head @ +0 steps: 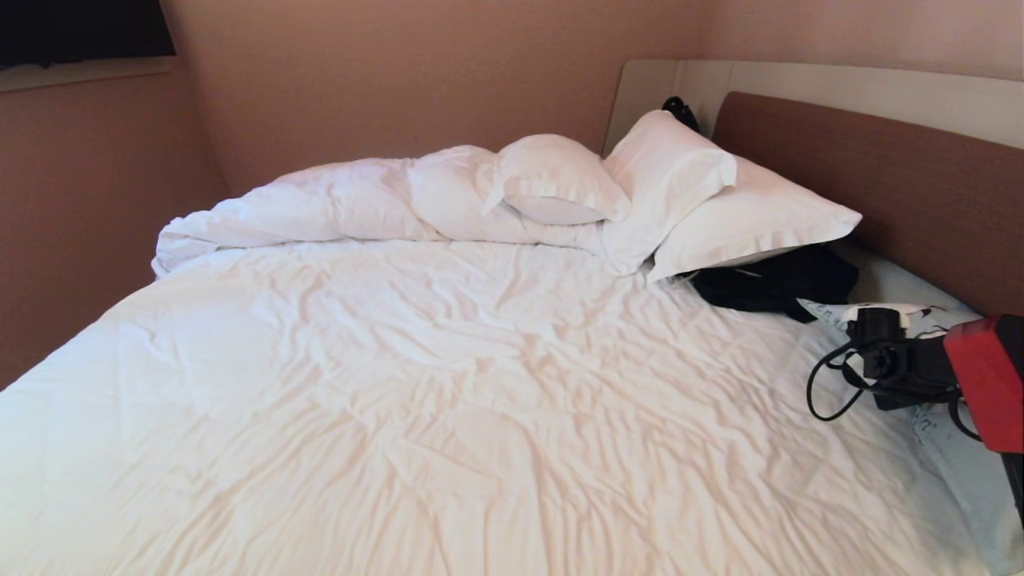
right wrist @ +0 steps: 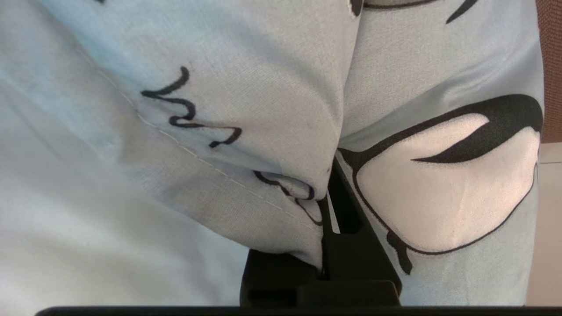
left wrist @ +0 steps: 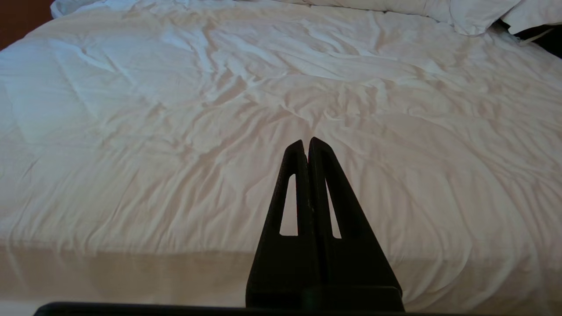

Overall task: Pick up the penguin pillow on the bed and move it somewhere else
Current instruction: Pick up the pillow

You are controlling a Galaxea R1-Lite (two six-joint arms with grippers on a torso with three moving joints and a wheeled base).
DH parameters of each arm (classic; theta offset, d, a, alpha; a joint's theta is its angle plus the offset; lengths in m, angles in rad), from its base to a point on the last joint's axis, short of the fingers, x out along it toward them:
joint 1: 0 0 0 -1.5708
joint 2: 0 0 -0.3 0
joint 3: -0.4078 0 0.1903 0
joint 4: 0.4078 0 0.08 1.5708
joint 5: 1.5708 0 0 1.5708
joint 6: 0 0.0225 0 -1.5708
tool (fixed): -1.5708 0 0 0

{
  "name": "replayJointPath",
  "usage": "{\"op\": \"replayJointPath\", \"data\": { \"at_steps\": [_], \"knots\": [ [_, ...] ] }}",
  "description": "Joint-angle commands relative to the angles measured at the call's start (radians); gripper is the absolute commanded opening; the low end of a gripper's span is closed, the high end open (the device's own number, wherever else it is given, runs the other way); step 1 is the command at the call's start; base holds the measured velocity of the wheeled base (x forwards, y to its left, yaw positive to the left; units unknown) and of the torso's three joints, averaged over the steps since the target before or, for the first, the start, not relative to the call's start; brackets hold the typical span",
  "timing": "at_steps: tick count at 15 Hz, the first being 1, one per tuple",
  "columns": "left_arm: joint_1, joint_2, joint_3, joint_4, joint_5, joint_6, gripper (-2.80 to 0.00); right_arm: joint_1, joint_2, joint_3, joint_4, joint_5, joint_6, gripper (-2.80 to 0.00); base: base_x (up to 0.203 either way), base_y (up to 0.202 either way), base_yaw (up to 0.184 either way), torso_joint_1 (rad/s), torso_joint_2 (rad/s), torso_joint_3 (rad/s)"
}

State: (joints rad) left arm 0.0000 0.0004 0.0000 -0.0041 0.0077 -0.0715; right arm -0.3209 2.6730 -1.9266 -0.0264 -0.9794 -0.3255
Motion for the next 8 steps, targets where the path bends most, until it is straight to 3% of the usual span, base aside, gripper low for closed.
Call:
{"op": "replayJointPath", "data": {
  "at_steps": [1,8],
  "knots": [
    [0.000,0.000,0.002,-0.001,0.000,-0.001,-2.80,0.000,-0.007,0.002,-0.018,0.003,0.002,-2.80,0.000,0.000,0.000,0.000,0.00,0.000],
    [0.000,0.000,0.002,-0.001,0.000,-0.001,-2.80,0.005,-0.016,0.013,-0.140,0.029,-0.004,-2.80,0.000,0.000,0.000,0.000,0.00,0.000]
  ]
}}
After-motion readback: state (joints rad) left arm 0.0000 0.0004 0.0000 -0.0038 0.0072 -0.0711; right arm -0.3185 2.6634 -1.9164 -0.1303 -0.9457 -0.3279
